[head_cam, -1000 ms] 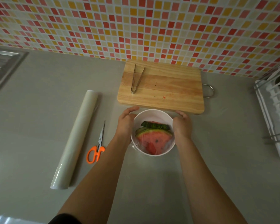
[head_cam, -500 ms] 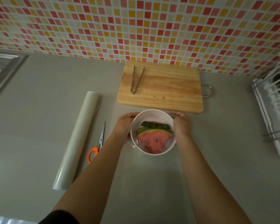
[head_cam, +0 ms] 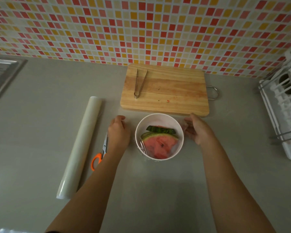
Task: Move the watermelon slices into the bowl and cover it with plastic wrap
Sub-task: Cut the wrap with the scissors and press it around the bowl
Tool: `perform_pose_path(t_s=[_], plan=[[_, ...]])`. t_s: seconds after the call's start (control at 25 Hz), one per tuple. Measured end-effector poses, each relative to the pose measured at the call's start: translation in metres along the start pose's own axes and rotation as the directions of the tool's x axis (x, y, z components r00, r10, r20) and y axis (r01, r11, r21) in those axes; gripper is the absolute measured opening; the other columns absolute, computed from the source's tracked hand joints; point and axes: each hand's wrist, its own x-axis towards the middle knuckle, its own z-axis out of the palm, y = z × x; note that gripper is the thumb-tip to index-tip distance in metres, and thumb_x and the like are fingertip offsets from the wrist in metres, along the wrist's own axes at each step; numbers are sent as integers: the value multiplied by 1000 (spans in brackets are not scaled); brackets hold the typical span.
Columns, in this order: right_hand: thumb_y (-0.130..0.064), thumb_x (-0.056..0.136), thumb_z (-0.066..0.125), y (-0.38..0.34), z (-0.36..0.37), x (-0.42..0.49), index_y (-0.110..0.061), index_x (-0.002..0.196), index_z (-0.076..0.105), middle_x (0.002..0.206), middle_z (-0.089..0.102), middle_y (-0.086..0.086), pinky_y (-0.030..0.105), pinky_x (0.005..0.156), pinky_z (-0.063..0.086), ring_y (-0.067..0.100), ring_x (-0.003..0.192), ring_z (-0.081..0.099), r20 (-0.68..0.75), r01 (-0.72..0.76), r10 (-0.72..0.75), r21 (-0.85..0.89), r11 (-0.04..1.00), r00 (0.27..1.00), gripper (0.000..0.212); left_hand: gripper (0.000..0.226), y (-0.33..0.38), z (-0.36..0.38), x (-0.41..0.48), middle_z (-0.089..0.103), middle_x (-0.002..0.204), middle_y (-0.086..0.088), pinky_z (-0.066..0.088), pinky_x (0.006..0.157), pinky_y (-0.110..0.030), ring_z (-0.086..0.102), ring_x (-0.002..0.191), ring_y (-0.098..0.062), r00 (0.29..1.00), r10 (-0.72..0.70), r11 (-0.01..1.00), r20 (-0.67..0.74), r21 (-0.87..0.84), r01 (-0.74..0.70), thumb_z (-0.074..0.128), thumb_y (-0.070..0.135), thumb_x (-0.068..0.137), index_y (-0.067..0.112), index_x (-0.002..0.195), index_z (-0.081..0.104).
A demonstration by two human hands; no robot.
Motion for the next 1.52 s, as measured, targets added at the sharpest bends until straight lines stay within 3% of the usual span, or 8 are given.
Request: perform_pose_path(t_s=[0.12,0.28,0.4,0.6,0.8,0.96,1.12,1.52], plan=[[-43,93,30,4,-16,-16,-14,103,65,111,66,17,30,88,42,27,103,60,-374,425,-422,-81,902,826,47,35,9,-15,-4,66,106,-10,39,78,-27,61,104,-29,996,-41,971,-76,-237,22,36,26,99,9,116,61],[-67,88,28,31,10,-58,-43,126,47,135,47,-22,15,103,32,3,131,41,64,746,-761,157,647,646,49,62,28,-14,-32,50,137,13,36,97,-8,45,124,10,947,246,828,208,-553,-94,23,58,94,24,141,45],[-81,77,24,49,28,-53,-40,136,34,141,36,-26,17,107,30,-1,134,33,205,697,-713,156,700,670,72,59,34,-1,-39,46,141,10,44,101,-23,44,130,-3,916,234,810,325,-587,1,24,52,94,24,144,41],[-83,76,25,55,38,-41,-38,115,62,114,66,-2,41,89,52,15,109,61,164,514,-553,225,827,817,71,56,30,10,-36,58,125,7,51,80,-14,56,112,1,925,190,754,329,-652,77,25,46,93,18,136,49],[-95,57,10,48,34,-44,-47,79,69,72,70,-12,16,62,49,-3,76,66,117,417,-419,43,908,900,79,51,32,10,-32,63,114,0,56,79,-24,60,106,-11,924,137,780,357,-614,122,23,50,96,26,121,59],[-84,68,-7,35,17,-45,-14,96,64,94,66,4,30,78,47,24,95,60,159,601,-614,-492,630,773,104,62,30,9,-30,65,115,-9,53,91,-43,61,108,-23,912,69,855,403,-496,154,14,56,97,23,122,60],[-82,76,13,13,14,-44,-32,138,38,142,37,-19,9,104,22,-9,129,31,333,751,-688,-108,651,645,84,63,24,8,-34,52,138,8,48,92,-19,51,122,-7,913,103,779,395,-602,173,18,62,92,30,139,45],[-92,67,17,8,35,-23,-49,106,64,123,63,0,52,105,38,20,117,56,469,483,-428,2,875,773,75,57,29,11,-29,66,114,-5,54,88,-41,61,109,-22,920,110,803,376,-579,141,17,54,95,29,119,63]])
